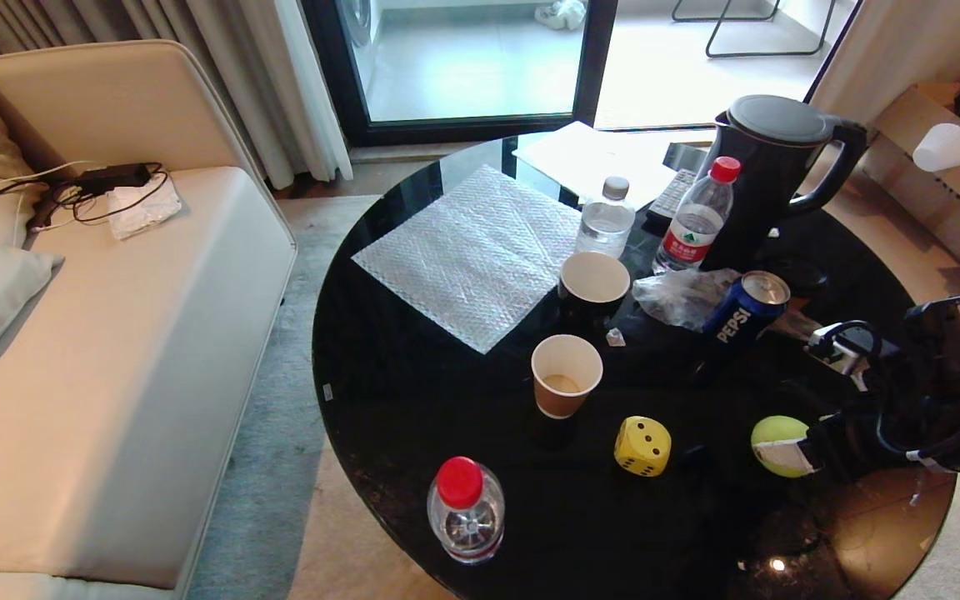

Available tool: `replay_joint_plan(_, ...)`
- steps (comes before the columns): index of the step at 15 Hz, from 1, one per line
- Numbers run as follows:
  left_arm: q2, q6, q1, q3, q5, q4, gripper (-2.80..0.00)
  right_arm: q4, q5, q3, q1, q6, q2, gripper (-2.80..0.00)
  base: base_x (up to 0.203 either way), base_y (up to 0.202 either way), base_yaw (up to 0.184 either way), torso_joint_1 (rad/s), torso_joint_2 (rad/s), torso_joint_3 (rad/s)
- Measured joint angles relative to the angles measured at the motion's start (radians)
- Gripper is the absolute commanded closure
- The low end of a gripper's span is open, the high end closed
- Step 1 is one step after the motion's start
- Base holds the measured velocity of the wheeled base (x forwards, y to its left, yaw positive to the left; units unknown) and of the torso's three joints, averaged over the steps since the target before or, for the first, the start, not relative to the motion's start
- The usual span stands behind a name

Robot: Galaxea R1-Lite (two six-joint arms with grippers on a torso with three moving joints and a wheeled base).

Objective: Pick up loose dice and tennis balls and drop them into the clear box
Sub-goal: Pick up the ball on the table

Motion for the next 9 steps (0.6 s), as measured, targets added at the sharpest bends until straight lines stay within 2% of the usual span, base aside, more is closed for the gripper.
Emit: replay_joint_plan(9, 0.000, 0.000, 0.000, 0.000, -0.001, 0.000, 0.00, -0.050, -0.011, -0.011, -0.001, 0.001, 0.064, -2.80, 0.000, 0.000, 0.000, 0.000, 0.00, 0.000)
